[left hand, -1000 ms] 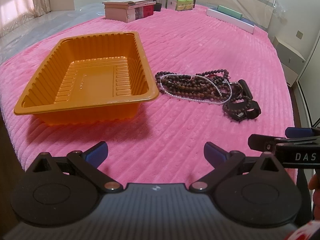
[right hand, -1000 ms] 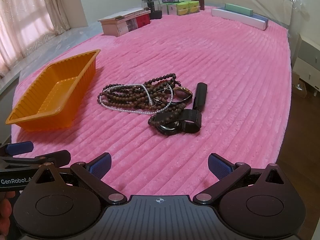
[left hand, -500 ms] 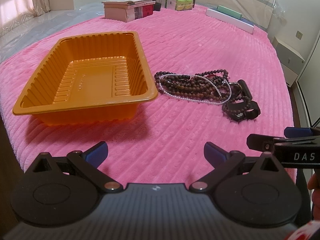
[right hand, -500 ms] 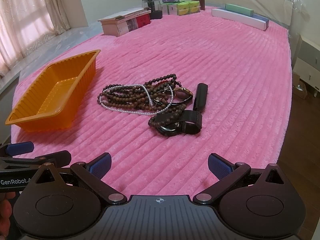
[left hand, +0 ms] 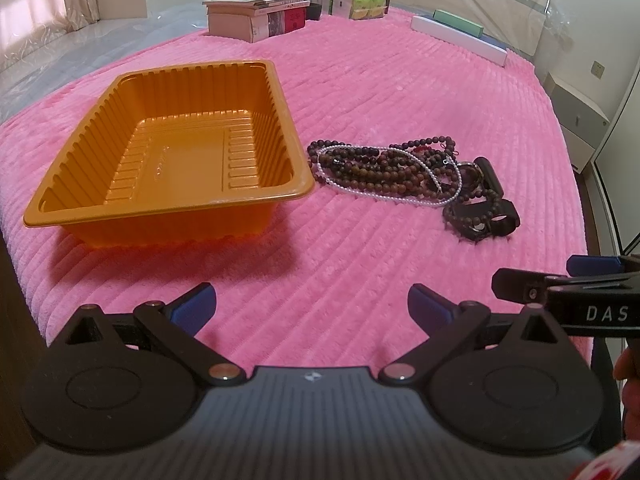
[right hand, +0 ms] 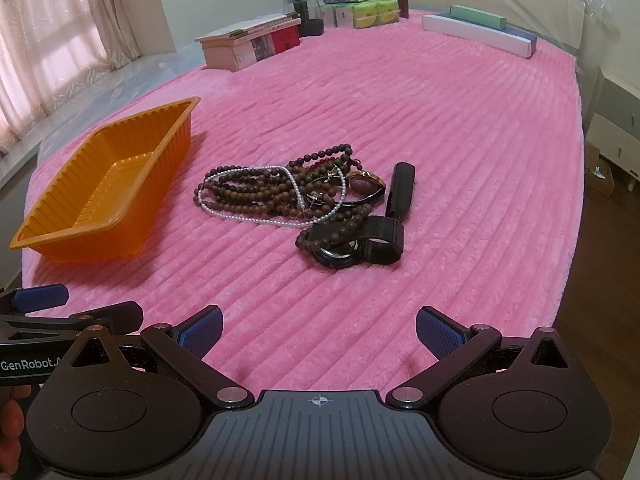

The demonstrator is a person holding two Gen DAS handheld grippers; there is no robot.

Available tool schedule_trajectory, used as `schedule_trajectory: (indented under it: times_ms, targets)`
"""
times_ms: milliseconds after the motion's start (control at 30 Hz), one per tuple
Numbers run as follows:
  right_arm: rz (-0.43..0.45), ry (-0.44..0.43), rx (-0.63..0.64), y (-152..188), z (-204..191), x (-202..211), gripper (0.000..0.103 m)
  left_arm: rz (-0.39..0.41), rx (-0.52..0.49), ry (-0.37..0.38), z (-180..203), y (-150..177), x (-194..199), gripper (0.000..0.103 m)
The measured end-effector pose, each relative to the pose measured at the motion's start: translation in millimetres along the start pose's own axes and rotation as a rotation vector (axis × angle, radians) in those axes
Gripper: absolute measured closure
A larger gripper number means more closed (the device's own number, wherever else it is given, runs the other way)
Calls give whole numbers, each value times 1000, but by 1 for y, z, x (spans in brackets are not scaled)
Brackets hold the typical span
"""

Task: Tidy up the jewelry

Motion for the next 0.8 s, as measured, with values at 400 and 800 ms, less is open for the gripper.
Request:
schedule_trajectory:
  times_ms: [400,800]
  targets:
    - [-3,1,-7,3,2,-2,1,-5,2,4,0,3,-2,2]
    - [-5,0,-11,3,3,-2,1,-7,4,6,0,3,-3,2]
Point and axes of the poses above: each gripper's, at about its wrist camera, not at the fingertips, and x roughly against the way its jaws point, z to its right, y to its underside, the point moved 2 cm from there along -x, roughly the way its jaws point, and after that the axes turned 8 degrees about y, right-handed, at the moved point
